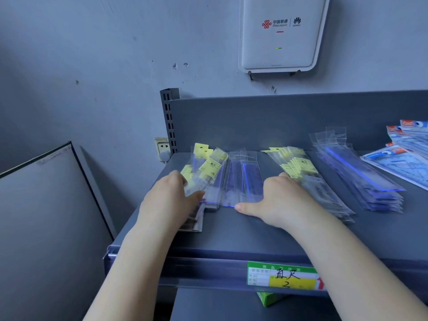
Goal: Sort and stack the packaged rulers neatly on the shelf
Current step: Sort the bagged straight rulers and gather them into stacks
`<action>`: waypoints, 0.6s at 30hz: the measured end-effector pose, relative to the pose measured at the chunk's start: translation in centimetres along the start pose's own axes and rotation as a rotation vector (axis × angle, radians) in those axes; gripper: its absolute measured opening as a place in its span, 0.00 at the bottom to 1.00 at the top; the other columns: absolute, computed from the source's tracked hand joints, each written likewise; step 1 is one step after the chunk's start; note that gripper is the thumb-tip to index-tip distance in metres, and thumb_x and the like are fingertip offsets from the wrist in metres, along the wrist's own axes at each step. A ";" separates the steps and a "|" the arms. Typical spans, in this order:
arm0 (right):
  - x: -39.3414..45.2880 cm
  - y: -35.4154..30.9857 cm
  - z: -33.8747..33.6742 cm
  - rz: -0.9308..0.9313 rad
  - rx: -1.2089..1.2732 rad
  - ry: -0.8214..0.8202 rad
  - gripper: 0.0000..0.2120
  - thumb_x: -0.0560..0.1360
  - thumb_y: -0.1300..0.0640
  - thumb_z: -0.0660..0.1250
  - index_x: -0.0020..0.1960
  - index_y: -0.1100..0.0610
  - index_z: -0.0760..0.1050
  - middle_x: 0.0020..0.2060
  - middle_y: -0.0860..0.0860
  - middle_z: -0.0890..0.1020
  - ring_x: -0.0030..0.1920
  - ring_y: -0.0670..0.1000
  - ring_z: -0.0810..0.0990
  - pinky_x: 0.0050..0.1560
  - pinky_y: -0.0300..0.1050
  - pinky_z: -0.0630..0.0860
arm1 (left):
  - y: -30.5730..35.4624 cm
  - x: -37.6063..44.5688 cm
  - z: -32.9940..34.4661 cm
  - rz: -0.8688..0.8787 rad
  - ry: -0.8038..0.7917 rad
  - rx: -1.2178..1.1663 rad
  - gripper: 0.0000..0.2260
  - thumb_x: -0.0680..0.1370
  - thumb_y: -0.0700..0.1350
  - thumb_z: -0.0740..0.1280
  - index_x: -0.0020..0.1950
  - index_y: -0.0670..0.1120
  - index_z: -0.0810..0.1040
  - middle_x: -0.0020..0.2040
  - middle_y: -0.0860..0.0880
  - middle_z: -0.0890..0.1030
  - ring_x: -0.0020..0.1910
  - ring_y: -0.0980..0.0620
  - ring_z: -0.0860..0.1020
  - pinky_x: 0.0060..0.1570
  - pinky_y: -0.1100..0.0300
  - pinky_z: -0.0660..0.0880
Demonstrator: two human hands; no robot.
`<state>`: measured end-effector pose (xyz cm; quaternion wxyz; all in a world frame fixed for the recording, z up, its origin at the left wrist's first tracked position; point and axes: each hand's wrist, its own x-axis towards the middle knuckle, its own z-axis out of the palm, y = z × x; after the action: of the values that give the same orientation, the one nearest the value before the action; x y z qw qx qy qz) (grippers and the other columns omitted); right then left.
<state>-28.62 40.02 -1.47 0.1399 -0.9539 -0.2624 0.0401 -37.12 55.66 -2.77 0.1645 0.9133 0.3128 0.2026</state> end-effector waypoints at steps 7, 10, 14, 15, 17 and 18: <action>0.8 0.8 0.5 0.017 0.136 0.043 0.18 0.68 0.44 0.72 0.38 0.57 0.71 0.41 0.52 0.73 0.44 0.55 0.71 0.36 0.44 0.68 | -0.1 -0.1 0.4 0.055 0.075 -0.137 0.07 0.80 0.44 0.57 0.50 0.41 0.68 0.44 0.46 0.75 0.45 0.42 0.74 0.42 0.54 0.70; 1.3 0.7 0.8 0.032 0.174 0.031 0.16 0.67 0.47 0.72 0.44 0.59 0.75 0.43 0.52 0.80 0.48 0.55 0.77 0.42 0.45 0.74 | -0.2 -0.1 0.3 0.036 0.098 -0.238 0.06 0.80 0.43 0.55 0.49 0.40 0.68 0.43 0.45 0.75 0.45 0.42 0.73 0.41 0.54 0.69; 1.6 0.6 0.7 0.057 0.233 0.010 0.14 0.66 0.51 0.73 0.44 0.59 0.74 0.42 0.54 0.81 0.43 0.54 0.78 0.44 0.45 0.74 | -0.4 -0.4 -0.1 0.021 0.125 -0.364 0.07 0.80 0.43 0.54 0.48 0.42 0.68 0.40 0.47 0.75 0.39 0.47 0.71 0.37 0.55 0.67; 1.6 0.5 0.6 0.061 0.241 0.009 0.15 0.66 0.52 0.73 0.45 0.58 0.72 0.43 0.53 0.81 0.43 0.53 0.78 0.45 0.45 0.74 | -0.4 -0.5 -0.2 0.019 0.130 -0.400 0.07 0.80 0.43 0.53 0.48 0.42 0.68 0.41 0.46 0.75 0.37 0.48 0.70 0.36 0.55 0.67; 1.4 0.2 0.4 0.066 0.220 -0.005 0.15 0.67 0.52 0.73 0.47 0.57 0.71 0.43 0.52 0.79 0.44 0.53 0.77 0.44 0.43 0.75 | -0.3 -0.6 -0.4 0.008 0.132 -0.475 0.07 0.80 0.42 0.54 0.48 0.41 0.69 0.42 0.44 0.77 0.36 0.49 0.69 0.35 0.56 0.66; 1.4 0.1 0.3 0.062 0.187 -0.014 0.13 0.67 0.52 0.72 0.44 0.57 0.70 0.41 0.52 0.77 0.41 0.53 0.75 0.39 0.42 0.72 | -0.3 -0.6 -0.4 0.000 0.131 -0.507 0.06 0.80 0.42 0.54 0.48 0.42 0.69 0.43 0.44 0.77 0.35 0.50 0.69 0.34 0.56 0.66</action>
<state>-27.46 40.71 -1.83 0.2253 -0.9440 -0.2290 0.0752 -37.89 55.57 -2.69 0.3675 0.8278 0.2623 0.3331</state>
